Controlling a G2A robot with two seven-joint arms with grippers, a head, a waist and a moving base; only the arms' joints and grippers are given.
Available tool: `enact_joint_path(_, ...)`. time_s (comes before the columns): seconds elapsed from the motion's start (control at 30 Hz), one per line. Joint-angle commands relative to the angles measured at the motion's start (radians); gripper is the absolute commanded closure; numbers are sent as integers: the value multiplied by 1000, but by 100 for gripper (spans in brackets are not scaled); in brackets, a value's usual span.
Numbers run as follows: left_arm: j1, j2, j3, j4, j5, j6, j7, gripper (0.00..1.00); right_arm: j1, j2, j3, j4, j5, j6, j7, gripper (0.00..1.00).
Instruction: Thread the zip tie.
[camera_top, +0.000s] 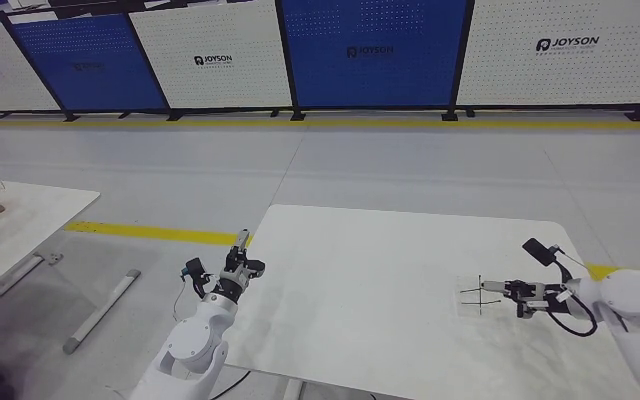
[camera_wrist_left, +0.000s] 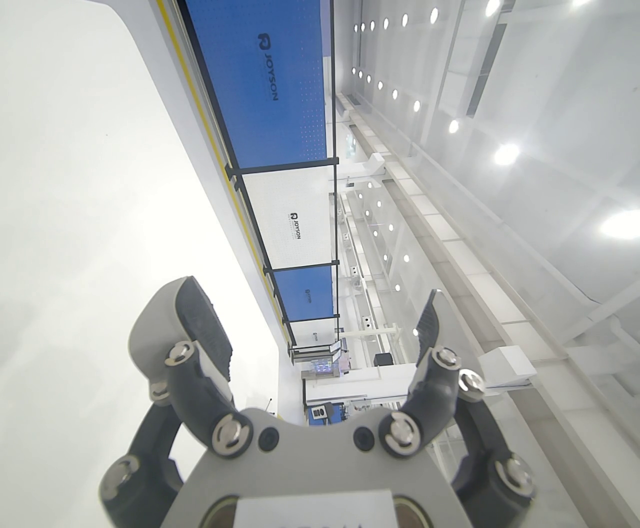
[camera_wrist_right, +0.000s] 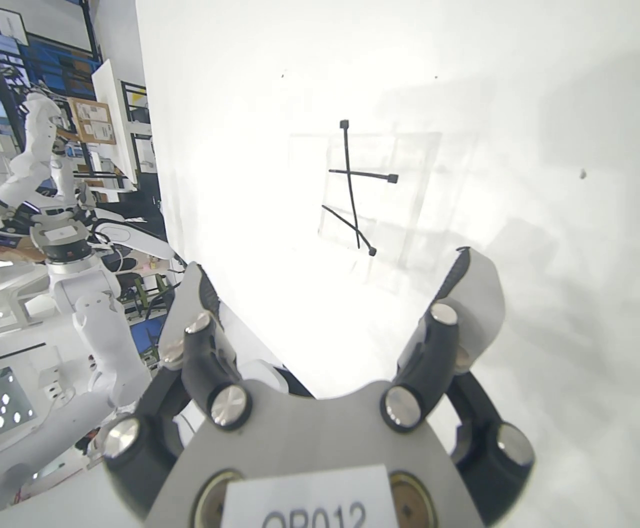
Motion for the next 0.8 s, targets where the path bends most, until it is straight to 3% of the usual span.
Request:
enact_joint_path(0.0,0,0,0,0,0,0,0,0,4,0,0,13,8,-1,23,0)
enact_joint_path(0.3,0,0,0,0,0,0,0,0,1,0,0,10,5,2,5,0)
enact_joint_path(0.5,0,0,0,0,0,0,0,0,7,-9,-19,-14,1,50,-20,0)
enact_joint_path(0.63,0,0,0,0,0,0,0,0,43,-25,-49,39,12,90,-27,0)
enact_joint_path(0.77,0,0,0,0,0,0,0,0,45,-26,-50,43,15,94,-34,0)
